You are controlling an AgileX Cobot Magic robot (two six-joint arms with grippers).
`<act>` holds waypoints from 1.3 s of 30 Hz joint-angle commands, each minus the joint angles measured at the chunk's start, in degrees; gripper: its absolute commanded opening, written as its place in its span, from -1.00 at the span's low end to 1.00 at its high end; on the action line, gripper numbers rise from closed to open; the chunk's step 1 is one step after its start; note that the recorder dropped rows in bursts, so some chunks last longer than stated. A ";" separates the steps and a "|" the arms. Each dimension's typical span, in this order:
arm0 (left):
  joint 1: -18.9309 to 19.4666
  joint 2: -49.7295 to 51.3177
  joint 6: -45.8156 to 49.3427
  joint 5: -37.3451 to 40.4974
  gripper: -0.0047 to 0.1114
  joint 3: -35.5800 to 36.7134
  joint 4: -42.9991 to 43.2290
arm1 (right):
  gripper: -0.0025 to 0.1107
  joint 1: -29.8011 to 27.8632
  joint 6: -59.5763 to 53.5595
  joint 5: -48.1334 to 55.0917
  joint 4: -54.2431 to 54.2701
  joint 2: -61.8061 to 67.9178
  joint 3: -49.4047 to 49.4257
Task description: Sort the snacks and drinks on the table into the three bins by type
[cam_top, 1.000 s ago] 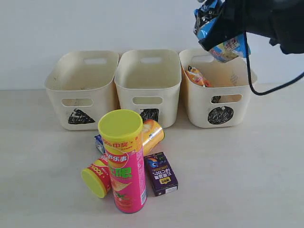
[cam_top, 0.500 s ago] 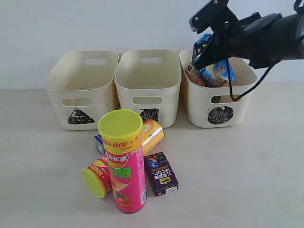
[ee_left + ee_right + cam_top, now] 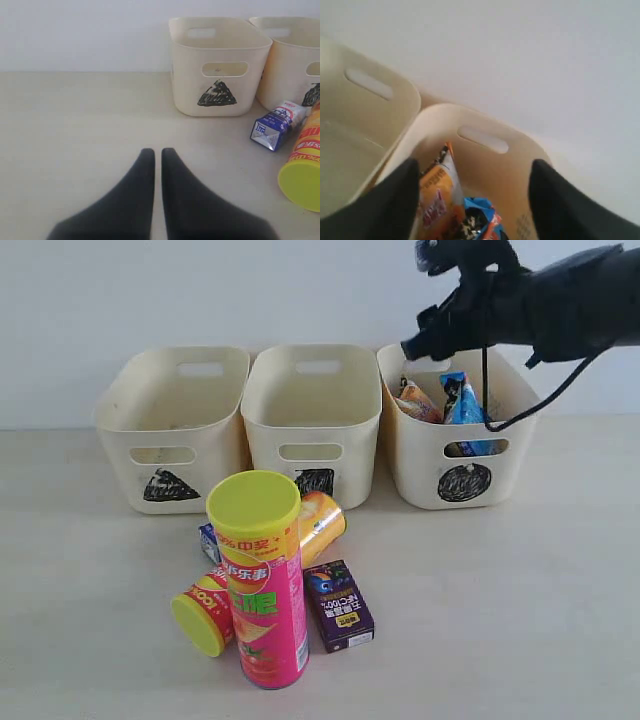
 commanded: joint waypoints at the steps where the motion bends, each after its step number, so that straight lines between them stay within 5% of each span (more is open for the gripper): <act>1: 0.15 -0.20 0.01 -0.51 -0.84 -0.23 0.05 | -0.56 -0.31 1.15 7.85 4.14 -5.16 0.77; 3: 0.15 -0.20 0.01 -0.51 -0.84 -0.23 0.05 | -0.94 -0.31 2.66 12.66 4.26 -6.91 1.83; 10: 0.15 -0.20 0.01 -0.51 -0.84 -0.23 0.05 | -0.96 -0.31 7.02 29.13 1.25 -9.10 3.93; 26: 0.15 -0.20 0.01 -0.38 -0.84 -0.23 0.05 | -0.96 -0.88 61.91 51.26 -62.24 -17.87 3.93; 33: 0.15 -0.20 0.01 -0.38 -0.84 -0.23 0.05 | -0.96 -8.53 73.63 64.52 -66.98 -21.46 4.23; 39: 0.15 -0.20 0.01 -0.38 -0.84 -0.23 0.05 | -0.96 -16.72 77.60 57.70 -66.98 -28.57 12.98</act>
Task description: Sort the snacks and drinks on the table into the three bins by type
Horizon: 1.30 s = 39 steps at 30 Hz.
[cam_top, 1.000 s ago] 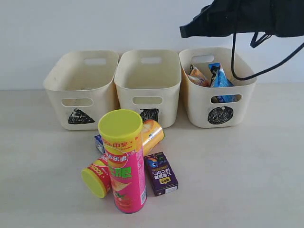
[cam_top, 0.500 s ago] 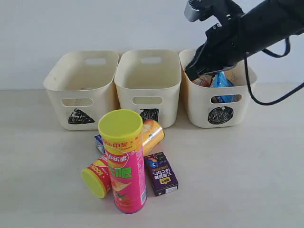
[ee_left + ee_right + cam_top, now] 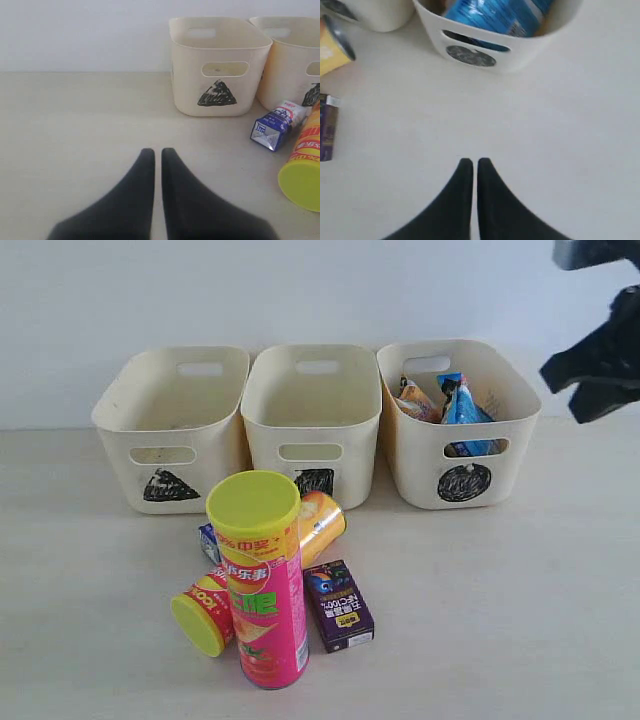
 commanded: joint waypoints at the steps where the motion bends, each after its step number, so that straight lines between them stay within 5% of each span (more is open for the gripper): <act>1: 0.15 -0.20 0.01 -0.38 -0.84 -0.23 0.05 | -0.96 -5.26 2.78 -6.48 -0.62 -7.06 7.28; 21: 0.15 -0.20 0.01 -0.38 -0.84 -0.23 0.05 | -0.96 -6.96 3.70 -30.92 0.01 -44.15 34.77; 39: 0.15 -0.20 0.01 -0.42 -0.84 -0.23 0.05 | -0.96 -6.96 1.71 -17.28 -1.05 -55.86 37.86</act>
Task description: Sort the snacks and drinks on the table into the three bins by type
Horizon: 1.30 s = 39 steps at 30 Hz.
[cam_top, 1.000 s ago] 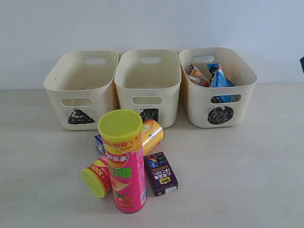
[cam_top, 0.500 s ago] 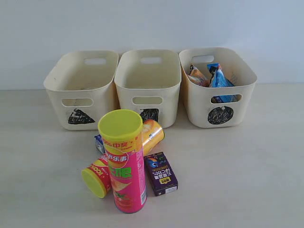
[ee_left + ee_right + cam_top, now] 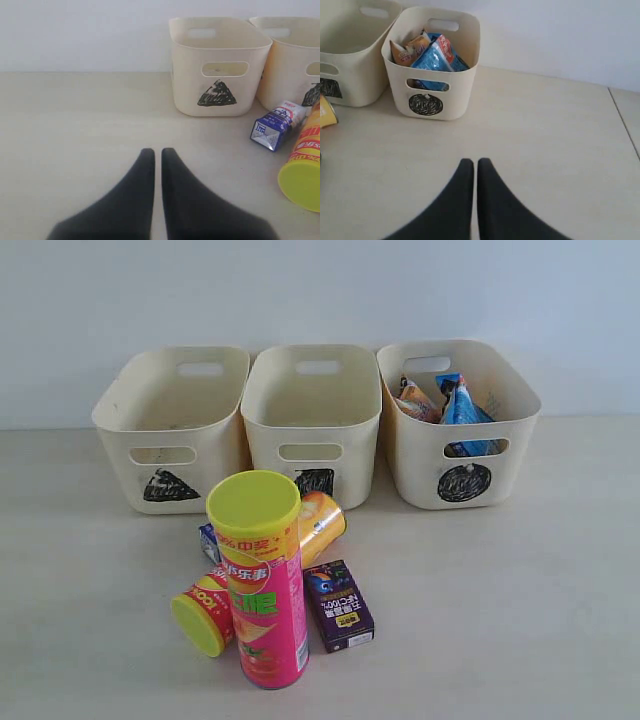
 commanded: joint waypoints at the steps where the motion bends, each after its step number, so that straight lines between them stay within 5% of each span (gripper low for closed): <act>1: 0.15 -0.20 0.01 -0.42 -0.84 -0.23 0.05 | -0.96 -0.32 -1.13 -2.18 3.40 -0.75 0.09; 6: 0.15 -0.20 0.01 -0.42 -0.84 -0.23 0.05 | -0.96 -0.32 -22.49 -8.99 20.13 -2.39 2.66; 10: 0.15 -0.20 0.01 -0.29 -0.84 -0.23 0.05 | -0.96 -0.32 -25.84 -11.86 25.21 -8.19 7.72; 17: 0.15 -0.20 0.01 -0.29 -0.84 -0.23 0.05 | -0.96 -0.32 -21.36 -11.66 23.13 -18.65 12.67; 23: 0.15 -0.20 0.01 -0.39 -0.84 -0.23 0.05 | -0.96 -0.05 -0.04 -11.61 6.90 -24.77 17.27; 39: 0.15 -0.20 0.01 -0.52 -0.84 -0.23 0.05 | -0.96 0.01 12.76 -13.38 -4.59 -28.56 27.14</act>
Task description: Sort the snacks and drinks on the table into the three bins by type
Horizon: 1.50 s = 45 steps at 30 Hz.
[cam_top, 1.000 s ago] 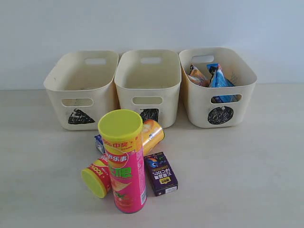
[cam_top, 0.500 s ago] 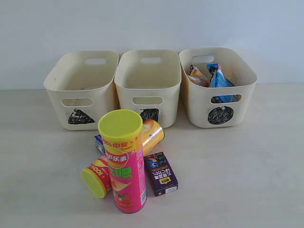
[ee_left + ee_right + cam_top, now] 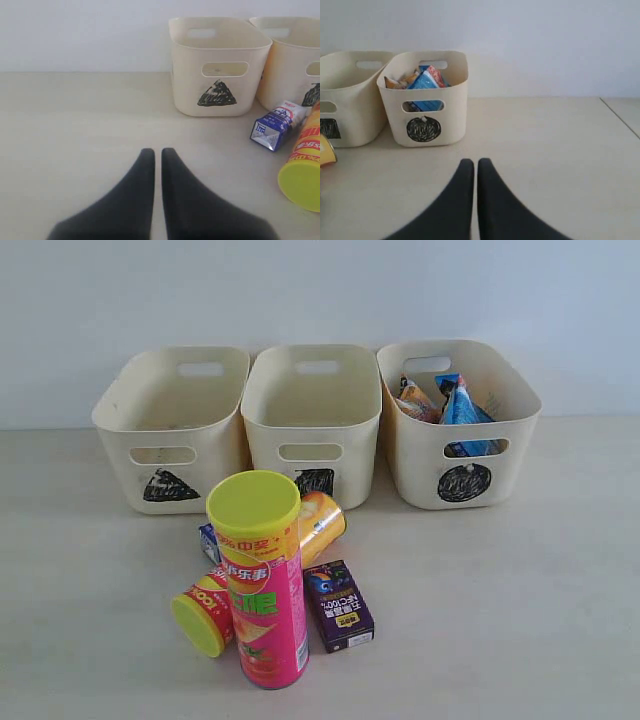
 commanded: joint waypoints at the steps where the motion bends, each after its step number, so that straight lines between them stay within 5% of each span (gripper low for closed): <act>1: 0.15 -0.20 0.01 -0.52 -0.84 -0.23 0.05 | -0.96 0.00 1.57 -1.29 -2.48 -0.43 2.71; 16: 0.15 -0.20 0.01 -0.37 -0.84 -0.23 0.05 | -0.96 0.00 2.89 -7.61 -4.53 -0.43 11.14; 45: -0.06 -0.20 0.01 -0.41 -0.84 -0.23 0.05 | -0.96 0.00 3.44 -5.97 -5.51 -0.43 11.14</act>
